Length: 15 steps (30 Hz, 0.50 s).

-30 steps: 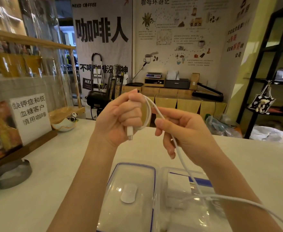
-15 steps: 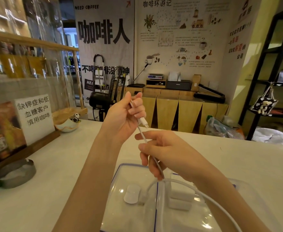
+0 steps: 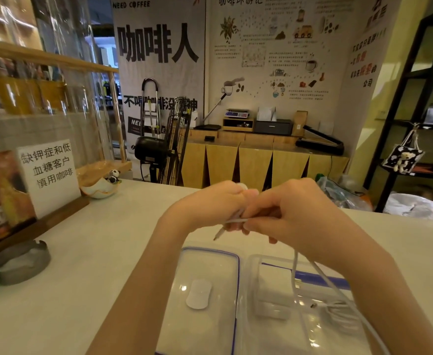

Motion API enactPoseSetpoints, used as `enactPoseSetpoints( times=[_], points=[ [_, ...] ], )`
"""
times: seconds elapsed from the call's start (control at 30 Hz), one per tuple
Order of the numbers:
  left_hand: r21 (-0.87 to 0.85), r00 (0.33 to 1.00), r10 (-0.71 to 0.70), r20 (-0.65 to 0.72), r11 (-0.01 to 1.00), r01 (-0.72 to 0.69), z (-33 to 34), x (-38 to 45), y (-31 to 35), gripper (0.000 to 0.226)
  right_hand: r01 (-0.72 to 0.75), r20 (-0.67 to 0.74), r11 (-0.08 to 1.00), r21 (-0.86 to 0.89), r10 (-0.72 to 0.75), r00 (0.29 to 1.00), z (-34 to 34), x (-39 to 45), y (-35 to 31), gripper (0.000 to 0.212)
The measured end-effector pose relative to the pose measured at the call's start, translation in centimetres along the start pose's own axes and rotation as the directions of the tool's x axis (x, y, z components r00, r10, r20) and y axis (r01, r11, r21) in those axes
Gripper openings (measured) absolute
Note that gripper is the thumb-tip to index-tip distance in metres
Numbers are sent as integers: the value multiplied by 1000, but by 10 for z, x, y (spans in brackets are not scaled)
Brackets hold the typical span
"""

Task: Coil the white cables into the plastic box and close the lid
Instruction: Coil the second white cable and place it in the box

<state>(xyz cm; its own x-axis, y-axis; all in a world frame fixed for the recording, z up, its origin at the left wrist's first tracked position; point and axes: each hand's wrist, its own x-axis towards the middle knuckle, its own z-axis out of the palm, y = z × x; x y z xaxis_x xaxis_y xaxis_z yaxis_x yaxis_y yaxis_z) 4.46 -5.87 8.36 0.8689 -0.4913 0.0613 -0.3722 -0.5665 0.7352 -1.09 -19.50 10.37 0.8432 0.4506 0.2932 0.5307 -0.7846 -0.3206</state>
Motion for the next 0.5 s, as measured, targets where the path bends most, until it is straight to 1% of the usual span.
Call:
enactPoseSetpoints(
  times=[0.07,0.13,0.17,0.23,0.3,0.37,0.43,0.47,0.5],
  points=[
    [-54,986,-42,164,997,52,1,0,-2,35,40,-40,999,22,-39,998,0,0,4,12],
    [-111,957,-11,291,993,45,-3,-1,-5,42,62,-69,993,98,-55,996,0,1,11,8],
    [-147,933,21,358,988,35,-6,-2,-7,46,69,-69,982,174,-58,996,1,1,14,6],
    [-218,869,87,487,976,24,-14,-4,-12,57,80,-27,930,360,-75,997,0,3,17,6],
    [-278,809,113,577,958,64,-23,-8,-17,67,55,61,861,506,-100,993,-3,4,20,12],
    [-363,763,192,617,930,59,-32,-13,-22,65,-9,189,773,635,-144,971,-8,2,25,16],
    [-463,744,332,580,886,-35,-40,-19,-28,55,-50,299,688,724,-248,921,-14,-2,29,20],
    [-511,734,400,549,856,-85,-43,-22,-30,50,-46,320,669,742,-294,901,-16,-5,31,24],
    [-553,733,449,510,825,-121,-47,-25,-33,46,-28,314,659,751,-319,894,-17,-6,33,25]
  ],
)
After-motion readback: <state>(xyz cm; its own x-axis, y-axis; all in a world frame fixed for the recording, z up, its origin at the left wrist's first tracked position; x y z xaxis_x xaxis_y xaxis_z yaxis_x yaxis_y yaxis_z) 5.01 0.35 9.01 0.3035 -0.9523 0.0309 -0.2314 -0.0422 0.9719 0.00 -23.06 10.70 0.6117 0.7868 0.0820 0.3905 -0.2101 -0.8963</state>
